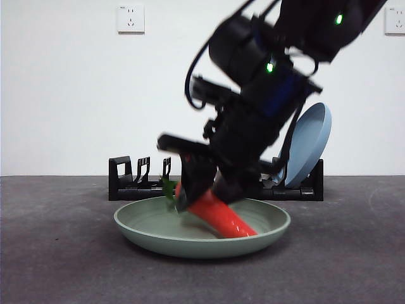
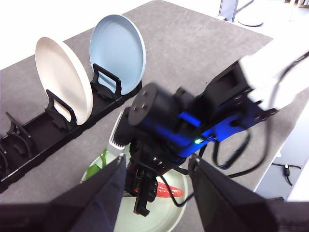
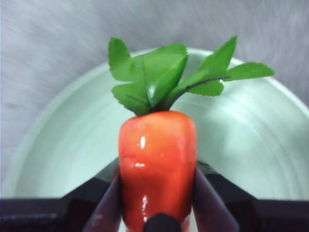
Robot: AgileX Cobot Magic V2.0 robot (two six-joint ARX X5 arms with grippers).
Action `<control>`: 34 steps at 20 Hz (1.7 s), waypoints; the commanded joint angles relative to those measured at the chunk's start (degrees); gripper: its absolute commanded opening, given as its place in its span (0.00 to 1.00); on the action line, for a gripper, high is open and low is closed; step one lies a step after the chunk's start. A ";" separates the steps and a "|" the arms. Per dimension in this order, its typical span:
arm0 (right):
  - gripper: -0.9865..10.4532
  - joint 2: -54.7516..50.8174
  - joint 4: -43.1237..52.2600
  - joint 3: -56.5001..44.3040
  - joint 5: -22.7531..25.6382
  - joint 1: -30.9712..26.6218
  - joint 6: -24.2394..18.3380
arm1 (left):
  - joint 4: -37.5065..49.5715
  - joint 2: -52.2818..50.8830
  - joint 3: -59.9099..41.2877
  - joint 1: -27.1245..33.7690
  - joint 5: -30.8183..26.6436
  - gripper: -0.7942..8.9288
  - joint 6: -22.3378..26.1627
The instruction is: Take the green plate from the plate rack,put the plate on the table,take the carrot from the table,put the carrot in the plate
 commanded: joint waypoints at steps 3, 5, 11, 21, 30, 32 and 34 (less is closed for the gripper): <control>0.10 2.29 0.04 -0.11 -0.44 0.04 0.33 | -0.87 0.00 -0.15 -0.02 -0.11 0.31 -0.37; 0.29 2.27 0.00 -0.11 -0.50 0.04 0.33 | -0.90 0.00 -0.15 -0.02 -0.11 0.31 -0.37; 0.61 -2.97 -0.98 -0.11 -0.35 0.04 -0.07 | -0.87 0.00 -0.15 -0.02 -0.15 0.31 -0.35; 0.61 -37.16 -40.44 -0.07 -0.66 0.04 -1.38 | -5.33 -0.02 -0.15 -0.02 -0.04 0.31 -0.15; 0.58 -54.34 -58.90 -0.07 -5.22 0.04 -1.11 | -11.28 -0.02 -0.15 -0.02 2.36 0.30 -0.22; 0.47 -55.98 -60.37 -0.07 -5.11 0.02 -1.09 | -12.09 -0.02 -0.15 -0.02 4.22 0.30 -0.28; 0.31 -57.13 -61.33 -0.07 -5.05 0.02 -1.09 | -12.81 -0.02 -0.15 -0.02 5.70 0.23 -0.28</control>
